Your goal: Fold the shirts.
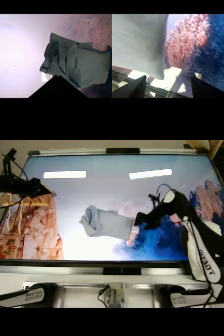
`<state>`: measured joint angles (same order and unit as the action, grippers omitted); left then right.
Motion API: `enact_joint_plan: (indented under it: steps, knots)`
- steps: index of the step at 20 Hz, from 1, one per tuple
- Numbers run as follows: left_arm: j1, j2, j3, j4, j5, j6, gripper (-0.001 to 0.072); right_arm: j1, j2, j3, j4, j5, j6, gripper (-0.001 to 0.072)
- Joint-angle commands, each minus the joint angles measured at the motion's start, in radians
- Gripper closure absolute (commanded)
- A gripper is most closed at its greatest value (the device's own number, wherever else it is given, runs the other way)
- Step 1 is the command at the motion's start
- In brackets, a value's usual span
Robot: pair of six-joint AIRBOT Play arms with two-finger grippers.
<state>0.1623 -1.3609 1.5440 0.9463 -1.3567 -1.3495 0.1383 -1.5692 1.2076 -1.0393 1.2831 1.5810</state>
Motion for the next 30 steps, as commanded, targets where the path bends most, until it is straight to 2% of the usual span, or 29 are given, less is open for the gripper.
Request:
enact_joint_plan:
  steps: [1, 5, 6, 7, 8, 10, 12, 14, 17, 20, 25, 30]
  knots:
    - [-0.001, 0.0, 0.0, 0.0, 0.006, 0.004, 0.0673, 0.054, -0.048, -0.084, 0.152, -0.18, -0.059, 0.0041]
    - [-0.001, 0.0, 0.0, 0.0, 0.006, 0.003, 0.0673, 0.116, -0.133, -0.082, 0.317, -0.289, -0.118, 0.0042]
    - [-0.001, 0.0, 0.0, 0.0, 0.006, 0.003, 0.0673, 0.118, -0.145, -0.082, 0.364, -0.295, -0.14, 0.0107]
    - [-0.001, 0.0, 0.0, 0.0, 0.006, 0.003, 0.0673, 0.118, -0.148, -0.082, 0.422, -0.297, -0.201, 0.0362]
    - [-0.001, 0.0, 0.0, 0.0, 0.006, 0.003, 0.0673, 0.108, -0.142, -0.069, 0.485, -0.285, -0.296, 0.0646]
    - [-0.001, -0.001, 0.0, 0.0, 0.006, 0.003, 0.0673, 0.068, -0.109, -0.003, 0.58, -0.218, -0.414, 0.0653]
    - [-0.001, -0.001, 0.0, 0.0, 0.005, 0.003, 0.0673, -0.007, -0.049, 0.112, 0.594, -0.124, -0.416, 0.0653]
    - [-0.001, -0.001, 0.0, 0.0, 0.005, 0.003, 0.0673, -0.107, 0.031, 0.233, 0.568, -0.042, -0.341, 0.0653]
    - [-0.001, -0.001, 0.0, 0.0, 0.005, 0.003, 0.0673, -0.282, 0.152, 0.377, 0.417, 0.069, -0.204, 0.0654]
    - [-0.001, -0.001, 0.0, 0.0, 0.005, 0.003, 0.0673, -0.465, 0.262, 0.42, 0.291, 0.162, -0.116, 0.0653]
    - [-0.001, -0.001, 0.0, 0.0, 0.005, 0.004, 0.0673, -0.769, 0.378, 0.422, 0.09, 0.278, -0.095, 0.0653]
    - [-0.001, -0.001, 0.0, 0.0, 0.004, 0.015, 0.0673, -0.971, 0.406, 0.422, 0.001, 0.261, -0.098, 0.0653]
